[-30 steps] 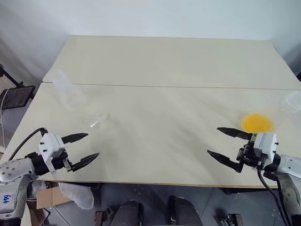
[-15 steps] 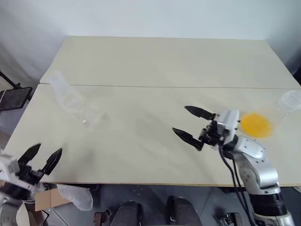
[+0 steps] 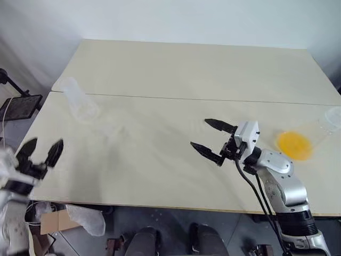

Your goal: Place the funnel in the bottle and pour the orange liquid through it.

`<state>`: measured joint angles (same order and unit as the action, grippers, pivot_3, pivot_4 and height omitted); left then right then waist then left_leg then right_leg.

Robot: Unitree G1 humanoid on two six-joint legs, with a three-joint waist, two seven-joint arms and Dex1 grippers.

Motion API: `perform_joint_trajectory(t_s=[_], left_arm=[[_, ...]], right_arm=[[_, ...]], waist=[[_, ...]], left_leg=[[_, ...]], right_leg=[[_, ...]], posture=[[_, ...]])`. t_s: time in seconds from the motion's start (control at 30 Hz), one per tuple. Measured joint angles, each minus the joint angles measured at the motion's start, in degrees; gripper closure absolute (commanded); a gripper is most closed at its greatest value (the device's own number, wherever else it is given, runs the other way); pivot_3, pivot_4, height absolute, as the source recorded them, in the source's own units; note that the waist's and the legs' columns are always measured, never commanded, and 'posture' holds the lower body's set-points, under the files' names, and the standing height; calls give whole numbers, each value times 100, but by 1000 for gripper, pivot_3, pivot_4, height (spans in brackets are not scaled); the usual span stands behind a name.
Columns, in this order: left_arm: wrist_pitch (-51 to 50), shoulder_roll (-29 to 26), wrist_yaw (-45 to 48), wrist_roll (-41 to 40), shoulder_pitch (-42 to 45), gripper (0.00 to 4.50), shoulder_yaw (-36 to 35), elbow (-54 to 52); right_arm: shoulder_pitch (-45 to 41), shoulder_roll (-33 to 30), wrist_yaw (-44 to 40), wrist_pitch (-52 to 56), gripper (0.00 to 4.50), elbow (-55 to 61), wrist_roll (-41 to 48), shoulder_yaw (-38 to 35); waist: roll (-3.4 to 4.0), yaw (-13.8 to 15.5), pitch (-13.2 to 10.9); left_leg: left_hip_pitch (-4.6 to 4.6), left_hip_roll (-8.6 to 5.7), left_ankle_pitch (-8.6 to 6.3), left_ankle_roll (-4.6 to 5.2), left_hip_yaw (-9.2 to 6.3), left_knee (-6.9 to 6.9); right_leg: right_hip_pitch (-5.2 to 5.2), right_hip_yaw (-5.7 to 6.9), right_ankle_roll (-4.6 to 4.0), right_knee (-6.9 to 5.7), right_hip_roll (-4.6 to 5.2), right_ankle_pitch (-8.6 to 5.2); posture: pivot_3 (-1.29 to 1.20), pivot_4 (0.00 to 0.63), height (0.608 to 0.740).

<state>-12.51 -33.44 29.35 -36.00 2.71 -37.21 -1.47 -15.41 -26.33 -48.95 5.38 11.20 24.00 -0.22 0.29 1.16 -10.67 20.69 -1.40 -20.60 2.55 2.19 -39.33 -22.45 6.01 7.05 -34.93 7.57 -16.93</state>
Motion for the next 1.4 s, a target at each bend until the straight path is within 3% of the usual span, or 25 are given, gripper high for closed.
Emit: perform_joint_trajectory(t_s=[0.1, 0.33, 0.77, 0.87, 1.0, 1.03, 1.27, 1.4], left_arm=[[-307, -363, -262, 269, 959, 0, 410, 377], [3, -431, -715, 1169, 2813, 0, 1095, 2475], [981, -420, -724, 1857, 4327, 0, 1543, 4765], [1056, -420, -728, 1919, 4394, 574, 1574, 4987], [1055, -421, -642, 1941, 4473, 1872, 1584, 5180], [1055, -422, -598, 1949, 4491, 1987, 1588, 5189], [1517, -421, -21, 1917, 4532, 1988, 1579, 5112], [1507, -377, 982, 1539, 4527, 1988, 1673, 4126]], right_arm=[[51, -2, 37, -6, 10, 11, -4, -29], [99, 24, 197, -4, 10, 61, -12, -25], [136, 151, 550, 20, 10, 296, -14, -10], [158, 152, 605, 20, 0, 350, -14, -10], [235, 184, 659, 36, 0, 413, -12, -10], [235, 186, 672, 46, 0, 414, -12, -10], [247, 195, 709, 78, 0, 452, -13, -10], [520, 85, 699, 85, 0, 666, 22, -113]], waist=[[1, -36, 0], [-3, -132, -2], [-8, -120, -3], [-8, -120, -4], [-8, -122, -4], [-8, -122, -4], [-12, -119, -6], [-12, -98, -6]], left_leg=[[-5, -13, 0, 1, 5, 1], [-5, -14, 2, 3, 10, 2], [-3, -19, 5, 7, 10, 0], [-3, -19, 5, 7, 10, 0], [-3, -19, 5, 8, 9, -2], [-3, -20, 5, 8, 10, -4], [1, -21, 5, 8, 5, -11], [44, -23, 5, 8, -16, -41]], right_leg=[[-2, 16, 1, -11, -12, 0], [-5, 45, 3, -17, -23, 1], [-4, 56, 6, -20, -17, 2], [-4, 56, 6, -20, -16, 2], [-4, 56, 7, -22, -16, 2], [-4, 56, 7, -23, -15, 2], [-5, 60, 6, -29, -13, 2], [-19, 76, 7, -29, -9, 3]], posture=[[0, 150, 740], [0, 150, 740], [0, 150, 740], [0, 150, 740], [0, 150, 740], [0, 150, 740], [0, 150, 740], [0, 150, 740]])
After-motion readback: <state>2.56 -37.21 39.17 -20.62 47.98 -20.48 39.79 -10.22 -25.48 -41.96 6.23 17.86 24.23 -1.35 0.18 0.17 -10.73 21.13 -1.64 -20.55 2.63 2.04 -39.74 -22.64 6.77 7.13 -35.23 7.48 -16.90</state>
